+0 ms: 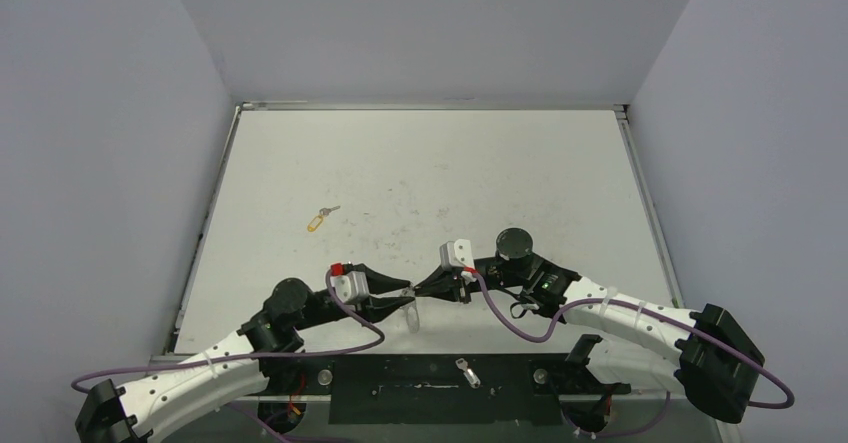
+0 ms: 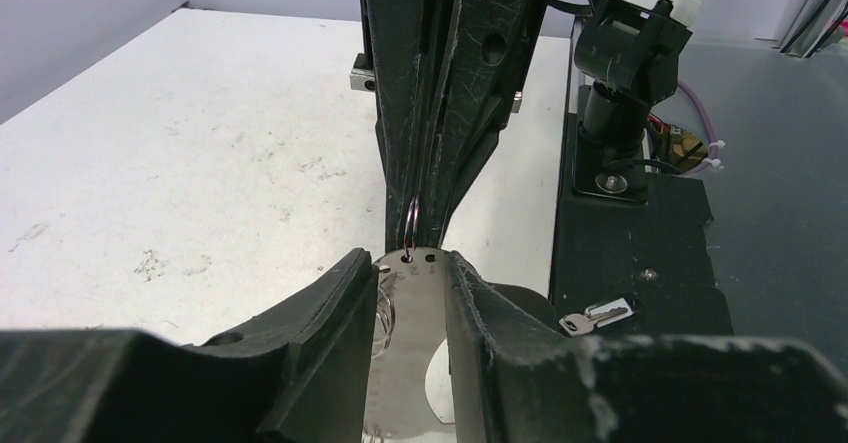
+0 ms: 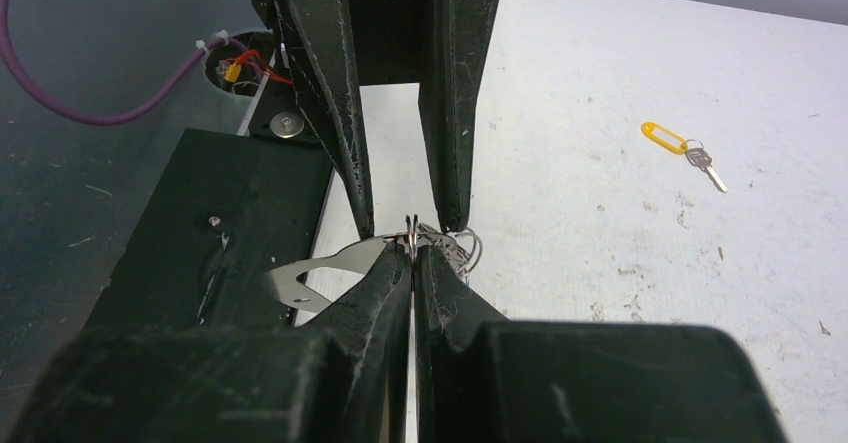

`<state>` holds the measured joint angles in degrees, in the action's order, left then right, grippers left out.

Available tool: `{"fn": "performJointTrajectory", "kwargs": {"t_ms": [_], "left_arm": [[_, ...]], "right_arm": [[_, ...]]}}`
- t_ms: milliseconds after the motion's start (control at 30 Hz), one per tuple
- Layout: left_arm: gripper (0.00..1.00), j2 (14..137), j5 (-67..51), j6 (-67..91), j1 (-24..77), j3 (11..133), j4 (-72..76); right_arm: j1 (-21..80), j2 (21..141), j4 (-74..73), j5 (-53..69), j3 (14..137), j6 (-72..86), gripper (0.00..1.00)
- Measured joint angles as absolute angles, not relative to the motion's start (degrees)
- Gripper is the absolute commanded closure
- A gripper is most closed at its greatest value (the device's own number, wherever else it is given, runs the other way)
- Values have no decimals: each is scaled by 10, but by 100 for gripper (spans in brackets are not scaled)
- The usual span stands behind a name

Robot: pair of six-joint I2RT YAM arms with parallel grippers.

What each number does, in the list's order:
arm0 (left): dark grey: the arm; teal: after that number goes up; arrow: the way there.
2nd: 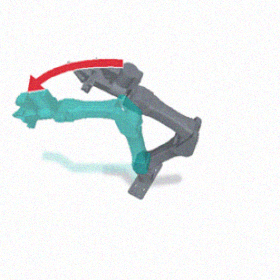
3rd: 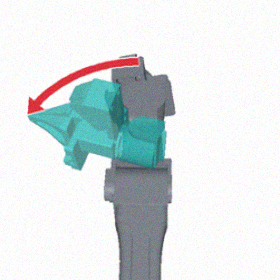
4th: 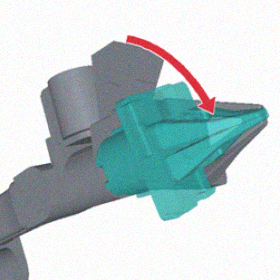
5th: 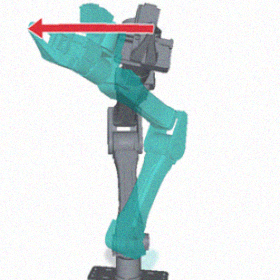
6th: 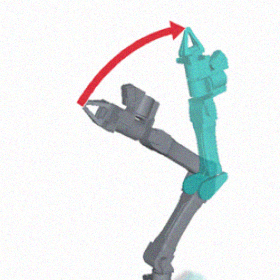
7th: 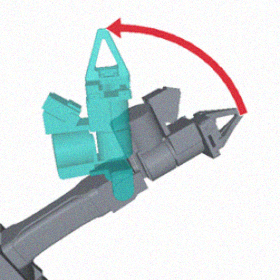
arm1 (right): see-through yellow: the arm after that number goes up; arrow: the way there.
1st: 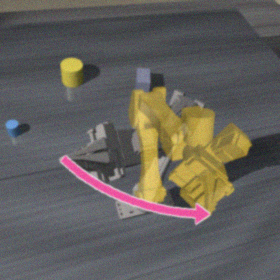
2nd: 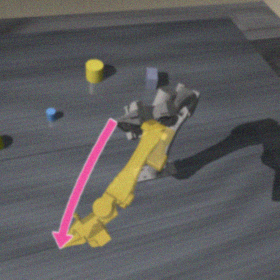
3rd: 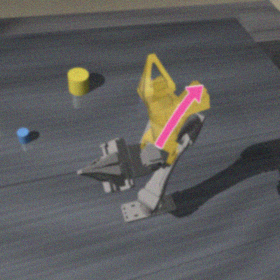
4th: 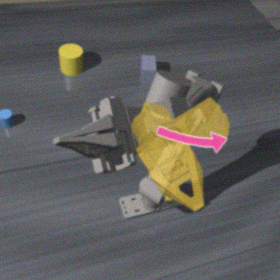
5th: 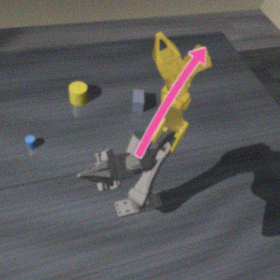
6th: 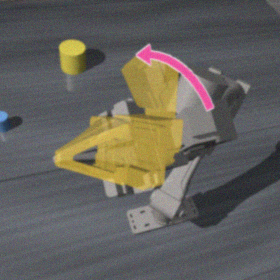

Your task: Put the keys on the keyring

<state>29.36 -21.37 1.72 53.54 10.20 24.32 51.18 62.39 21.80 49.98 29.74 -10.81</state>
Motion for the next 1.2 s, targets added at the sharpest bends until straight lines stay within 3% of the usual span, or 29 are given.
{"fn": "performJointTrajectory", "kwargs": {"t_ms": [367, 500, 667, 767, 1000, 1100, 1200], "left_arm": [[91, 316, -228, 8, 536, 107, 266], [90, 314, -228, 7, 537, 107, 269], [76, 314, -229, 6, 539, 109, 267], [76, 314, -229, 6, 540, 113, 262], [88, 332, -228, -10, 543, 125, 249], [99, 343, -229, -17, 545, 133, 242], [100, 352, -230, -24, 548, 140, 231]], "right_arm": [[511, 625, 204, 500, 297, -111, 100], [513, 625, 205, 500, 297, -112, 100], [515, 625, 205, 500, 297, -113, 100], [515, 625, 205, 500, 297, -113, 100], [519, 625, 199, 499, 297, -113, 100], [518, 625, 194, 497, 297, -114, 100], [518, 625, 186, 493, 297, -116, 100]]}}
